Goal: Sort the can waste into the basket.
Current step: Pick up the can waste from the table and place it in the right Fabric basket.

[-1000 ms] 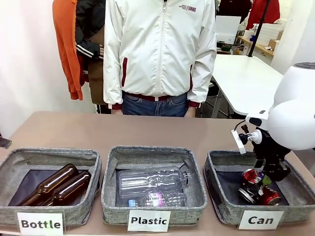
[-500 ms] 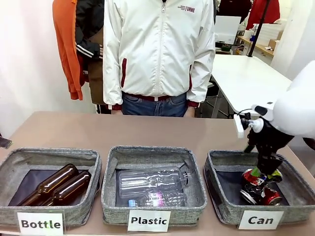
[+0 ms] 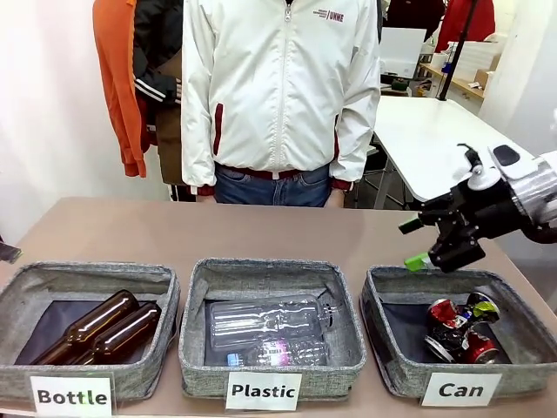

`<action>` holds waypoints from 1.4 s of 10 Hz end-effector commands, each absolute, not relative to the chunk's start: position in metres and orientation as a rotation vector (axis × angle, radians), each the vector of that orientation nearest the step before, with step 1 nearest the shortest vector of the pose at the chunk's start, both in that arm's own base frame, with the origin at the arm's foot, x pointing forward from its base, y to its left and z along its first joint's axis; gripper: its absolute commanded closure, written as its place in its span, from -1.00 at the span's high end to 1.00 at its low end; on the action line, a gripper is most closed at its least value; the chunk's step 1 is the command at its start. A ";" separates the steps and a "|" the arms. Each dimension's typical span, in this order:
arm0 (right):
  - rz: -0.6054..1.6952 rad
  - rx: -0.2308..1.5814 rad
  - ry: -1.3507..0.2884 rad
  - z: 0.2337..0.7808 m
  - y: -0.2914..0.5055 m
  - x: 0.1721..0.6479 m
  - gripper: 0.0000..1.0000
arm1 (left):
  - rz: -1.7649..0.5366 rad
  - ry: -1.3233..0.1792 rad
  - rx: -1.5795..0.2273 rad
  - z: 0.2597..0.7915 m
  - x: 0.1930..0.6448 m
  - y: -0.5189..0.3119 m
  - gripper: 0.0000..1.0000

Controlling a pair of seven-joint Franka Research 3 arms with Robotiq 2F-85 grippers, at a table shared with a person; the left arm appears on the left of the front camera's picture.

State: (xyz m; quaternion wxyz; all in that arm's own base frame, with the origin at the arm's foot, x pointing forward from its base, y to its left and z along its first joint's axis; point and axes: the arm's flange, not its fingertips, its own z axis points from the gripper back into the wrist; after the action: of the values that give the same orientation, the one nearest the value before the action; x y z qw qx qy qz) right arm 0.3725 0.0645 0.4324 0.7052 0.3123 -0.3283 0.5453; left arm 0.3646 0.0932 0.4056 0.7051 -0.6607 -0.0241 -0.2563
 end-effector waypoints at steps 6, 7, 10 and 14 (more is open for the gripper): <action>0.586 1.103 -0.538 0.405 0.033 0.386 1.00 | -0.576 -0.057 -1.477 0.409 0.363 0.093 1.00; 0.647 1.172 -0.529 0.406 0.032 0.383 1.00 | -0.576 -0.057 -1.477 0.409 0.363 0.093 1.00; 0.563 1.090 -0.558 0.394 0.032 0.395 1.00 | -0.576 -0.057 -1.477 0.409 0.363 0.093 1.00; 0.563 1.090 -0.558 0.394 0.032 0.395 1.00 | -0.576 -0.057 -1.477 0.409 0.363 0.093 1.00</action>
State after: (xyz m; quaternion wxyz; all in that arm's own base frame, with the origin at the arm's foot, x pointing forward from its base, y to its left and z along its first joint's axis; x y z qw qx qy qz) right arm 0.3923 0.0304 0.3938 0.7809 0.5076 -0.2499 0.2648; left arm 0.3646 0.0932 0.4055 0.7051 -0.6608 -0.0240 -0.2562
